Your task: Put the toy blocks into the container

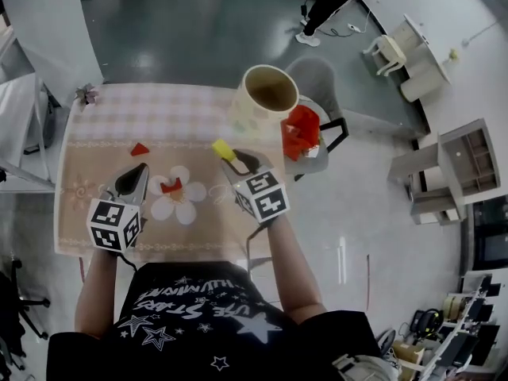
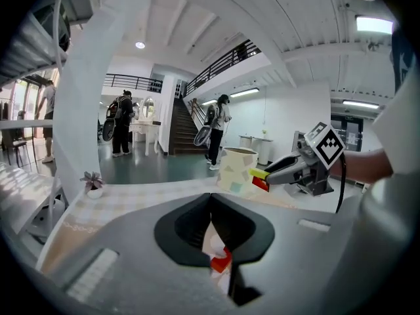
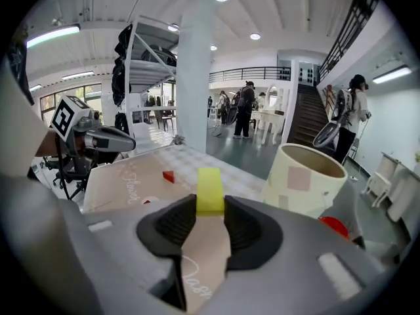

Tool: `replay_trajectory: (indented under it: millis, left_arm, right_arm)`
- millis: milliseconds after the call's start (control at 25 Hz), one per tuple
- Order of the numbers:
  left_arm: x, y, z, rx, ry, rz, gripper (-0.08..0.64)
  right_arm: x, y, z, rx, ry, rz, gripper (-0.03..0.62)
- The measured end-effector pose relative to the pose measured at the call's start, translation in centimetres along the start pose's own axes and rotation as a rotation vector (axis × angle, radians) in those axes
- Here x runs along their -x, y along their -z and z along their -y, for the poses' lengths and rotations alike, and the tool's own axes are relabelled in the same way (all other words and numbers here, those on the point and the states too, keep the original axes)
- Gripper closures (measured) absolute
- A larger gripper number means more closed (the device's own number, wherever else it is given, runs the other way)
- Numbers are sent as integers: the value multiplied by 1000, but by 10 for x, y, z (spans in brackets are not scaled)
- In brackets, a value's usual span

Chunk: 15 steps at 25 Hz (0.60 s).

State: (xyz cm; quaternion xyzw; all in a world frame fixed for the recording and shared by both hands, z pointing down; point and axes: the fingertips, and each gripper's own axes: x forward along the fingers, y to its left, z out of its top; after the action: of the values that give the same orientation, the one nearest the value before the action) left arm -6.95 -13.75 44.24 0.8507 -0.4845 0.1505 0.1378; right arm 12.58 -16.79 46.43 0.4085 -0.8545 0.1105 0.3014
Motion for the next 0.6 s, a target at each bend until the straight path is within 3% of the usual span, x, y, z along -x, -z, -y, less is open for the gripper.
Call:
replay_trajectory:
  millis: [600]
  left_arm:
    - [-80, -69, 36, -57, 31, 61, 549]
  right_arm:
    - [28, -25, 114, -13, 130, 89, 456]
